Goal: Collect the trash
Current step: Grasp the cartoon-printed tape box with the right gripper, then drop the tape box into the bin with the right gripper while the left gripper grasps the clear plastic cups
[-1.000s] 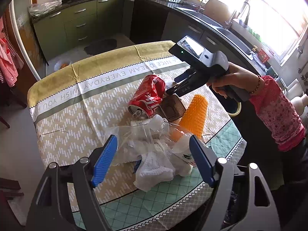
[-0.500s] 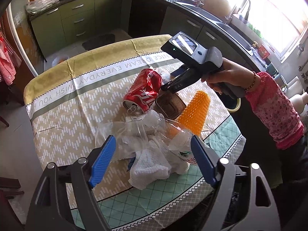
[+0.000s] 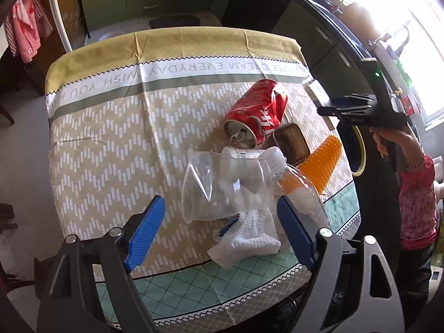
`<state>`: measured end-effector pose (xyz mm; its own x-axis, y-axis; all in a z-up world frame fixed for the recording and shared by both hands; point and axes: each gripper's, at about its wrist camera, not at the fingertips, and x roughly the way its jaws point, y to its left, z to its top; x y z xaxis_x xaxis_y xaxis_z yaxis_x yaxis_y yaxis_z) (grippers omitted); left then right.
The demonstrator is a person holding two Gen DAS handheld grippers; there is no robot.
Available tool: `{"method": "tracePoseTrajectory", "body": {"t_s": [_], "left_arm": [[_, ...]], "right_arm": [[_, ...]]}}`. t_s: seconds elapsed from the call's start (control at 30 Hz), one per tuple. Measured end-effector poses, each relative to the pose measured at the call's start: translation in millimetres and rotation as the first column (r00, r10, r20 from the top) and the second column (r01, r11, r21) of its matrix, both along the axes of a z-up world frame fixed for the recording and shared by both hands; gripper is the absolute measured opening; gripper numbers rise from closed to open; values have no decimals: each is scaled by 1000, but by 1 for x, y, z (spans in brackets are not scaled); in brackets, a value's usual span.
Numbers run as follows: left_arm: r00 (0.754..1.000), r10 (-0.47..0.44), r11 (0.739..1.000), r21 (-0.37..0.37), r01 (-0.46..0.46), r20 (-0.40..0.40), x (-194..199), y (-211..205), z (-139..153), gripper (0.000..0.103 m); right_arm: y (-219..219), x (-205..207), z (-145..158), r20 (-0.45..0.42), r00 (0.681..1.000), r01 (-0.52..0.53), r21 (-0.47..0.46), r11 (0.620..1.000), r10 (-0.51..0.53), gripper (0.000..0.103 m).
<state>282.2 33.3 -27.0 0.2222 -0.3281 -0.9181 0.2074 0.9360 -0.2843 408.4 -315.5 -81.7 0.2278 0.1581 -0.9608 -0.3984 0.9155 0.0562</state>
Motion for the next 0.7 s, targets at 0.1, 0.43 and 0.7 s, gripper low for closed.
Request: {"method": "tracePoseTrajectory", "body": {"t_s": [0.1,0.43,0.7], "left_arm": [[1000,-9,1000,-28,9,-27,10,3,-10,76],[992,-23,989,-150,5,-122,27,-1,-34,59],[997,-73,993,-91,70,-32,15,-26,-9,7]], "right_arm": [[-21,-13,6,6,1000,16,-7,1000,-16,57],[-59,-44,3,14,998,59,-12,998,-58,57],[-73,-55,11,38,996,83,15,996,-84,57]]}}
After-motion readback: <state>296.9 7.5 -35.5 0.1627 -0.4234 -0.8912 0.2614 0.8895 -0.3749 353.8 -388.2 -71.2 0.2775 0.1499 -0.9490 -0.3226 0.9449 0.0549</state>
